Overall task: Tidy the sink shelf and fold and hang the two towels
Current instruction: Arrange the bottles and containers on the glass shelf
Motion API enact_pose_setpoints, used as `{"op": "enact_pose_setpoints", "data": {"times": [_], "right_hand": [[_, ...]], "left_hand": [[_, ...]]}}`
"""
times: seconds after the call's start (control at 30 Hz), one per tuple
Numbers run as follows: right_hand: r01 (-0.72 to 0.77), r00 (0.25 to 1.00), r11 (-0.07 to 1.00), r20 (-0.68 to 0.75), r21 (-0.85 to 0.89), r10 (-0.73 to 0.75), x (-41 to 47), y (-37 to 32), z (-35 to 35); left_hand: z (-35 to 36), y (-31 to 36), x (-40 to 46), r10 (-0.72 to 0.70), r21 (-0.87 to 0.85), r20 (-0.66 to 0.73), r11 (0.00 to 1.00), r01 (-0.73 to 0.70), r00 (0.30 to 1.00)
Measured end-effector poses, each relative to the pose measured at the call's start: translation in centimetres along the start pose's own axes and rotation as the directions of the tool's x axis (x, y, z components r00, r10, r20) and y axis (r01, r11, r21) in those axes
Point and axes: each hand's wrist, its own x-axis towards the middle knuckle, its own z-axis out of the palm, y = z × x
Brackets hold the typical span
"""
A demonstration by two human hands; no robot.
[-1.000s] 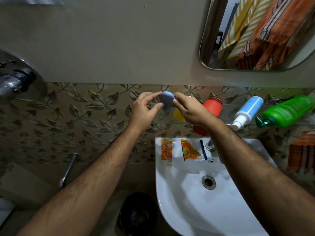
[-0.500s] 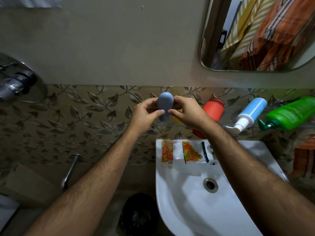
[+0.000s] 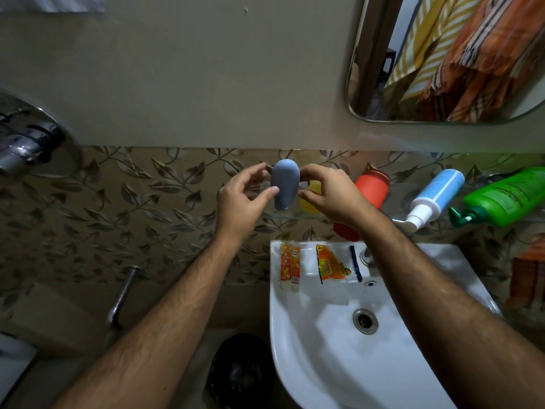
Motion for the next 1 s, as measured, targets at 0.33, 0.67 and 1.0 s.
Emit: {"op": "enact_pose_setpoints", "data": {"times": [0.33,0.67,1.0], "right_hand": [[-0.019,0.987,0.931,0.144,-0.364,0.076,0.3,2.5,-2.3],[0.129,0.953,0.859,0.301,-0.496,0.031,0.8,2.5,-2.9],[0.031,0.979,0.984,0.205,-0.176,0.006,-0.8,4.0,-4.7]], "left_hand": [[3.3,1.9,-5.3,0.265,0.259,0.084,0.925,-0.278,0.961],[5.5,2.1,-6.4,0.030,0.275,0.025,0.961,-0.036,0.999],[6.6,3.5,-6.6,0.030,0.013,-0.069,0.999,-0.030,0.997]]}}
